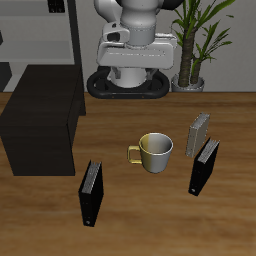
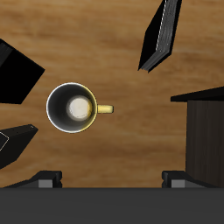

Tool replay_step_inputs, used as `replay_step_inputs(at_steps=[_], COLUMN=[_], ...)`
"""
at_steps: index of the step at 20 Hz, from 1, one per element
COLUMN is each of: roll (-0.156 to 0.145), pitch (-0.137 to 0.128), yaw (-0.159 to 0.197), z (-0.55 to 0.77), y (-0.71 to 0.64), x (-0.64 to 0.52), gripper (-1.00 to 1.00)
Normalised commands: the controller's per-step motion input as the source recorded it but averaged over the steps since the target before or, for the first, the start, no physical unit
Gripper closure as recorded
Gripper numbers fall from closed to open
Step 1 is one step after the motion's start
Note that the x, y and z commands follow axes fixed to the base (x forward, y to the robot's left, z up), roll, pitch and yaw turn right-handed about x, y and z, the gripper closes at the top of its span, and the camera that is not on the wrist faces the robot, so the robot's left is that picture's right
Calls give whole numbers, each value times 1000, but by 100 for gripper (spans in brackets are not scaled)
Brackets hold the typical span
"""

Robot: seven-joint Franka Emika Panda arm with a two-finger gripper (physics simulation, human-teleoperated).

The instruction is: Place the white-yellow mug on top of the shelf

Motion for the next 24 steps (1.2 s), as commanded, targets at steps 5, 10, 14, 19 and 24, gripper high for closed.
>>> replay_step_inputs(at_steps=[5, 10, 14, 19, 24], roll=[-7, -35, 7, 19, 107], pitch=[-31, -78, -53, -63, -12], yaw=[-33, -54, -22, -15, -59], z=[47, -12, -174, -133, -311], y=[103, 174, 245, 37, 71], x=[-61, -77, -19, -32, -6], gripper=[-100, -100, -100, -100, -100])
